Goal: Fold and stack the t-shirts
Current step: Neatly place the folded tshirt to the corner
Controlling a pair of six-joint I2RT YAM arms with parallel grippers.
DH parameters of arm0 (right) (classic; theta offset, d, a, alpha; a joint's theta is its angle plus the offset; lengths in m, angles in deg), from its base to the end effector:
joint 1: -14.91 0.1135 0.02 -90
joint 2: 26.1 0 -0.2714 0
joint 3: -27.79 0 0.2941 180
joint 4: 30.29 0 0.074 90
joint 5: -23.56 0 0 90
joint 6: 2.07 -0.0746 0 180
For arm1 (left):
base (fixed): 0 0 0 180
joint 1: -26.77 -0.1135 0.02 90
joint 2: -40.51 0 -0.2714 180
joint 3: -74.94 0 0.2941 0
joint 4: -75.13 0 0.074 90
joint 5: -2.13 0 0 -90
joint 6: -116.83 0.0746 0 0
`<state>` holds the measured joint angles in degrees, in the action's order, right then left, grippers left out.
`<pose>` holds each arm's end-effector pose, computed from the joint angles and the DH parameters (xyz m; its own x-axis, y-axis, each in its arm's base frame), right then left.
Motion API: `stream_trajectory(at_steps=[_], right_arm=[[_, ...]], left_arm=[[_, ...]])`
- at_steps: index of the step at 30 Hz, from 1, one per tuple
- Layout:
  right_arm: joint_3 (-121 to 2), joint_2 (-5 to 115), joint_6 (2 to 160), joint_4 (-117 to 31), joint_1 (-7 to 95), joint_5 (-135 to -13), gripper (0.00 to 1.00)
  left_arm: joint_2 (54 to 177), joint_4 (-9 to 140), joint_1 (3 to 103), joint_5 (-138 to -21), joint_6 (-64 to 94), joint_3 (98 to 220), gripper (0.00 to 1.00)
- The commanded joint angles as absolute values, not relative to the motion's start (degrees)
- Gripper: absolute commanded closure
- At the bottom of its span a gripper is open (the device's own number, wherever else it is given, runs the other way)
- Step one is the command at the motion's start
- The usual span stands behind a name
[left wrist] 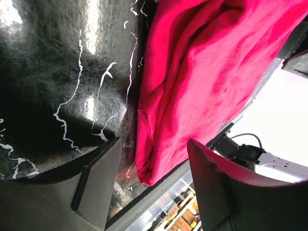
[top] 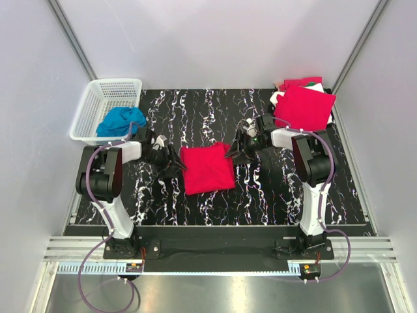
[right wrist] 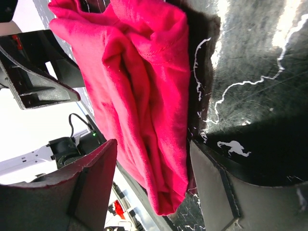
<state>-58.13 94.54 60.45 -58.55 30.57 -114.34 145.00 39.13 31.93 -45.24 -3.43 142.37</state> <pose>0.4245 0.1765 0.0690 -0.9943 0.0426 -0.0980 -0.0527 0.6029 0.7960 0.3542 -0.0827 0.0757 -0.9553 -0.2860 0.0748 -0.2532 0.6609 -0.7064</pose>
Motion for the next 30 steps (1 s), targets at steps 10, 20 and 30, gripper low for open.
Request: stream_trajectory(at_steps=[10,20,30], right_arm=[[-55.4,98.2,60.6,-57.2,38.6,-107.9,0.3],[-52.3,96.9,59.9,-55.9,39.9,-106.0,0.32],[-50.6,96.4,59.0,-54.5,39.8,-104.1,0.47]], left_arm=[[147.5,40.9,34.8,-51.7,-3.8,142.3,0.36],[148.0,40.9,37.4,-53.6,-4.1,142.7,0.36],[147.5,39.5,37.4,-55.1,-2.7,141.6,0.38]])
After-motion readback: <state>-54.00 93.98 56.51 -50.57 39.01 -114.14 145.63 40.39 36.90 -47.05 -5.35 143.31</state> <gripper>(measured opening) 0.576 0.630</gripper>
